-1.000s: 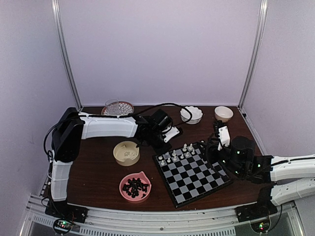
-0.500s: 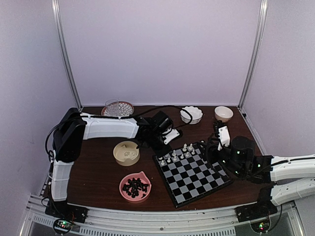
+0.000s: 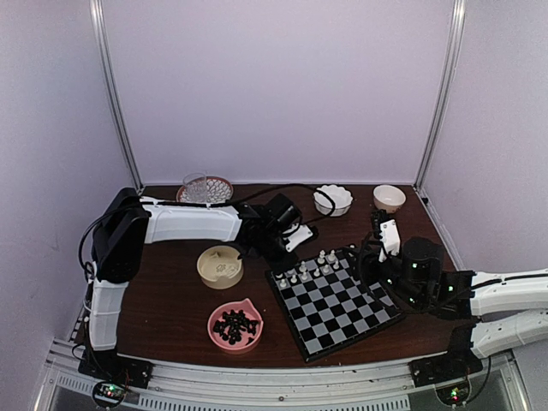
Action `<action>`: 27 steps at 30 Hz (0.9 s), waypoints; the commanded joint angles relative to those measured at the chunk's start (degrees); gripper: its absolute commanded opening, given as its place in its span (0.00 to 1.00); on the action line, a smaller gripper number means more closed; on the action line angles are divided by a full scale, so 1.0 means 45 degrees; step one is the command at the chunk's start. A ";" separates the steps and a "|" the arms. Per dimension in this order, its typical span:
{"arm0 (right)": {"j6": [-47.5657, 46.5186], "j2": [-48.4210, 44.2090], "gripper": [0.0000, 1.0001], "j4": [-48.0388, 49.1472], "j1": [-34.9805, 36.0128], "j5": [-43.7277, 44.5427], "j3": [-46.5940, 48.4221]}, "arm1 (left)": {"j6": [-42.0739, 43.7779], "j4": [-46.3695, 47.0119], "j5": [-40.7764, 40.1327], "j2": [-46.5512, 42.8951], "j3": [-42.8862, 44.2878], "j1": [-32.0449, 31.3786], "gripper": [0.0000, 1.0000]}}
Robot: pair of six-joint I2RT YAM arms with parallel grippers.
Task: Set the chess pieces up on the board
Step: Place the knight at g1, then pick up the pawn from the storage box.
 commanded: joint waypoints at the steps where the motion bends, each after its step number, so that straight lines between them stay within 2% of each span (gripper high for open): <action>1: -0.0135 -0.0232 0.60 0.0069 -0.0043 0.0168 -0.0054 | -0.0361 0.0092 0.0146 0.0148 0.0002 -0.0110 0.16; 18: -0.0194 -0.0410 0.60 0.0032 -0.0043 -0.0015 -0.0073 | -0.1178 0.0287 -0.0421 -0.1097 -0.0252 -0.0099 0.23; 23: -0.0212 -0.0411 0.60 -0.0003 -0.0043 -0.0074 -0.0055 | -0.1485 0.0349 -0.1943 -0.2378 -0.1048 0.0009 0.27; 27: -0.0232 -0.0345 0.60 0.0044 -0.0043 -0.0077 -0.0052 | -0.2180 0.0775 -0.1954 -0.3939 -0.2413 0.0630 0.28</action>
